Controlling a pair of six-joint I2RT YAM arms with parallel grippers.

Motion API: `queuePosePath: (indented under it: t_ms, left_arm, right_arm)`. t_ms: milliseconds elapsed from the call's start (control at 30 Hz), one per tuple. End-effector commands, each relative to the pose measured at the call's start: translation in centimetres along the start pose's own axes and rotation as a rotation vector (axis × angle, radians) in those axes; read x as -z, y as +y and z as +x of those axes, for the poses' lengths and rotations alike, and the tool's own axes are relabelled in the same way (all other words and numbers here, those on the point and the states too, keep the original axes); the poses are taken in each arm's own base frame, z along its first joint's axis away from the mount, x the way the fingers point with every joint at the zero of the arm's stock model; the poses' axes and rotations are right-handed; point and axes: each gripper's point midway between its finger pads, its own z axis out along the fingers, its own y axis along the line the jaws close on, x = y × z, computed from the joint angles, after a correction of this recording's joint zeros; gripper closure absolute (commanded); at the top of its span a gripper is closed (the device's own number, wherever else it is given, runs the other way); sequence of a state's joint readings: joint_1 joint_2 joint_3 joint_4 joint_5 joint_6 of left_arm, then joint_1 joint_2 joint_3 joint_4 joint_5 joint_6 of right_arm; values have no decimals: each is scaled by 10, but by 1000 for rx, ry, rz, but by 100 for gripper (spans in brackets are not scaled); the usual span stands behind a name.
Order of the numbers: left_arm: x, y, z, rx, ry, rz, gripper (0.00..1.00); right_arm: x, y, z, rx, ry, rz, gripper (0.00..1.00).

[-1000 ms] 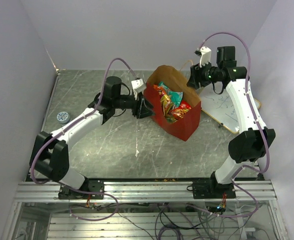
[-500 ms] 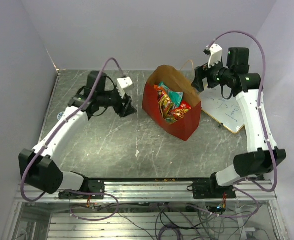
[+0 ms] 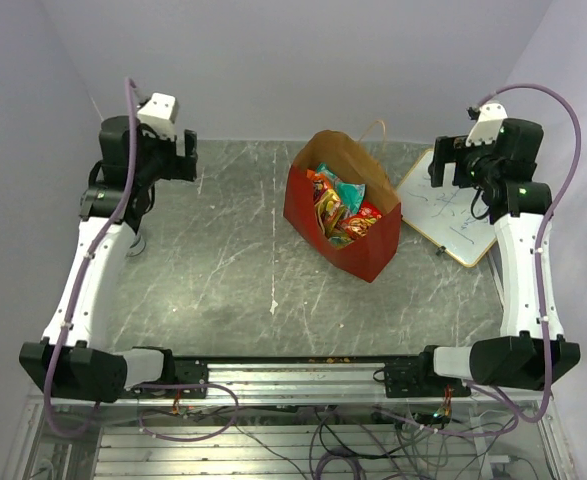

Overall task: Place the snacks into the paper bag
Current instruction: Reset both arms

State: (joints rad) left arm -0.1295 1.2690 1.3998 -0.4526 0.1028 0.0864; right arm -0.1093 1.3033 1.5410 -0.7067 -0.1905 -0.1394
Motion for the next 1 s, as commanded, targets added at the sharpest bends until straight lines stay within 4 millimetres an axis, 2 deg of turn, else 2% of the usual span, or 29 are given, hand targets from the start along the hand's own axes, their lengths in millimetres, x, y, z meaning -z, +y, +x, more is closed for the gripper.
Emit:
queuePosePath:
  t_ms: [0,100,233,333,500,700,833,967]
  left_arm:
    - [27,30,-28,91,-111,-162,2]
    - [31,34,-10,102,-73,-174,2]
    - [35,37,19,127,-17,-179,2]
    - [44,36,26,136,-10,-177,2]
    - [60,35,16,114,-41,-169,2]
    - [63,53,-3,149,-157,-269,2]
    - [67,49,-16,78,-195,-236,2]
    - [79,41,-14,30,-257,-208,2]
  right_arm:
    - [0,-11,-9,-44,-56,74,0]
    - [1,-4,-1,-68,-48,45,0]
    - [1,6,19,-99,-11,10,0]
    - [5,7,28,-123,-16,30,0]
    - [17,3,16,-101,-75,53,0]
    - [5,5,2,-74,-159,21,0]
    - [-3,12,-4,-53,-224,-23,0]
    - [-3,17,3,-37,-286,-33,0]
